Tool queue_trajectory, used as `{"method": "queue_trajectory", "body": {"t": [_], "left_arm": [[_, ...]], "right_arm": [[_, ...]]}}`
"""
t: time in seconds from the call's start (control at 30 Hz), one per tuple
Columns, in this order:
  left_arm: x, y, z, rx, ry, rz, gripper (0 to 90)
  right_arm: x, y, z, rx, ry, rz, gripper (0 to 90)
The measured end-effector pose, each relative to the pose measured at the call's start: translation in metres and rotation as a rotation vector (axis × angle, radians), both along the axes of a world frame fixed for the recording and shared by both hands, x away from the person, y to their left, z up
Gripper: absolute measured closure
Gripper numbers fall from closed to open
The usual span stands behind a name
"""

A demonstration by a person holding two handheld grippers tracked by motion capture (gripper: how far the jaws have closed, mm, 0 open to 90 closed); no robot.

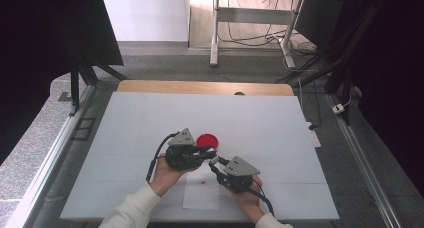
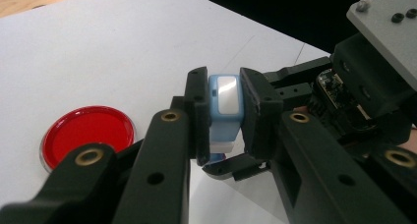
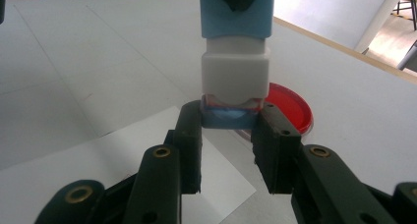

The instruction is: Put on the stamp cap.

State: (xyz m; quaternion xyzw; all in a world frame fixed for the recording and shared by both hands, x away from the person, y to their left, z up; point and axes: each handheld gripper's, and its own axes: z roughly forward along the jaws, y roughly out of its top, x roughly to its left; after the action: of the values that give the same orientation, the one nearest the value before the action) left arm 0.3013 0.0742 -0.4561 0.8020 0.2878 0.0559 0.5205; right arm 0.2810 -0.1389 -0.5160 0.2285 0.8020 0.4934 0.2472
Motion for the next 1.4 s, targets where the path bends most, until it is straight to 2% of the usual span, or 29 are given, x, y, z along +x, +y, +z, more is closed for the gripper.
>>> {"method": "queue_trajectory", "body": {"t": [0.43, 0.97, 1.4], "left_arm": [[0.0006, 0.0006, -0.0009, 0.005, 0.004, 0.020, 74.4], [0.0002, -0.0030, -0.0029, 0.007, 0.005, 0.036, 74.5], [-0.0012, -0.0045, -0.0037, 0.013, -0.002, 0.049, 74.7]], "right_arm": [[-0.0010, -0.0007, 0.0002, 0.013, -0.004, -0.020, 64.9], [-0.0028, 0.0000, -0.0004, -0.013, -0.030, -0.043, 65.0], [-0.0038, -0.0010, -0.0007, -0.011, -0.041, -0.066, 65.0]]}}
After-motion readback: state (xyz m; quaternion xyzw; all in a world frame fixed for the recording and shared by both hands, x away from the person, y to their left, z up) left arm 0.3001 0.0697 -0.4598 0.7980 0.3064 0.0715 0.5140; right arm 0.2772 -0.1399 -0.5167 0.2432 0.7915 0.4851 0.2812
